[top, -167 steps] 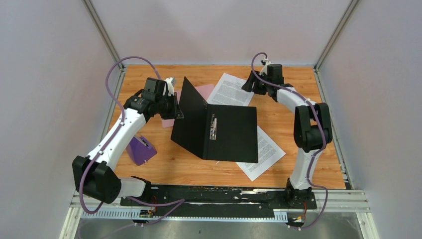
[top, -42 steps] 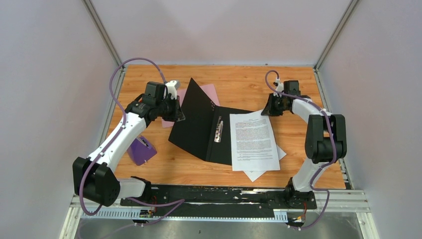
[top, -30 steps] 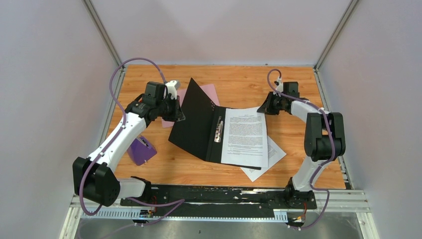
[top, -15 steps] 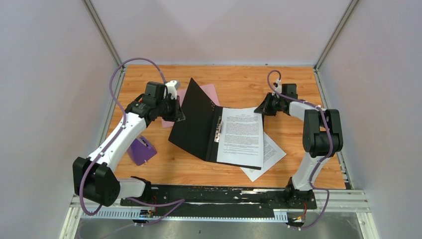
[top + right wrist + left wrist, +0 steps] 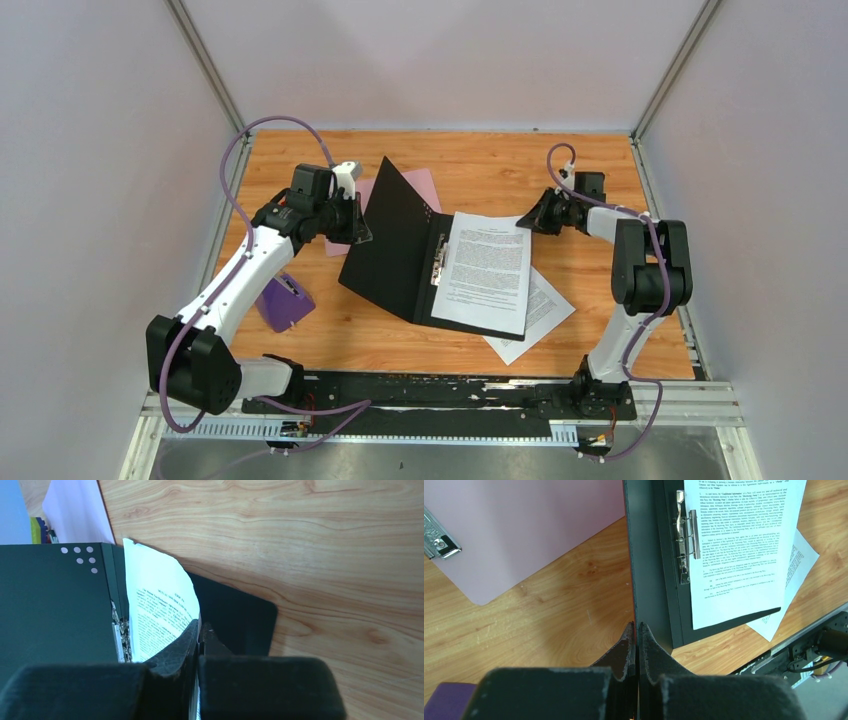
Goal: Put the files into the folder
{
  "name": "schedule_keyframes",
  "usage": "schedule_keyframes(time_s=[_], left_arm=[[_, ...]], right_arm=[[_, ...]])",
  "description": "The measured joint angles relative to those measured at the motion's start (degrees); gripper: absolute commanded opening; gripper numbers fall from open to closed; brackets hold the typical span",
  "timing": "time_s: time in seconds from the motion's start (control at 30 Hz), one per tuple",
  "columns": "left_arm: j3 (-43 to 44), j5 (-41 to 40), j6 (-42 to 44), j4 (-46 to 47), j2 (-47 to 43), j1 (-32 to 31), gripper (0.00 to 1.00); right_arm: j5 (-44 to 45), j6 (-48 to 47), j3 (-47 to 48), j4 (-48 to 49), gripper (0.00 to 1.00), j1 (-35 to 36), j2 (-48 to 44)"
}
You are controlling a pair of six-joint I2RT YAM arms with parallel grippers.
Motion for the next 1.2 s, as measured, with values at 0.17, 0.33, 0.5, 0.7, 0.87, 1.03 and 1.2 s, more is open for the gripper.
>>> schedule_keyframes(time_s=[0.17,0.33,0.5,0.7,0.87,1.03,1.2], left_arm=[[0.00,0.00,0.00,0.02,0.00,0.00,0.00],[0.00,0.00,0.00,0.04,0.00,0.00,0.00],[0.00,0.00,0.00,0.02,0.00,0.00,0.00],[-0.02,0.00,0.00,0.04,0.00,0.00,0.00],[-0.09,0.00,0.00,0.15,0.00,0.00,0.00],[-0.20,0.02,0.00,0.37,0.00,0.00,0.00],[-0.28,0.02,0.00,0.44,0.00,0.00,0.00]], right_arm=[[-1.62,-0.04,0.02,0.63,0.00,0.02,0.31],[-2.27,-0.04,0.02,0.72,0.00,0.02,1.27],[-2.84,-0.04,0.02,0.98,0.00,0.24,1.57],[-3.19,-0.07,0.02,1.01,0.00,0.63,1.90],[-3.54,-0.07,0.02,1.01,0.00,0.87,1.90],[-3.82,-0.26,0.11,1.01,0.00,0.92,2.45],[-3.96,-0.50,0.15,0.92,0.00,0.92,3.41]])
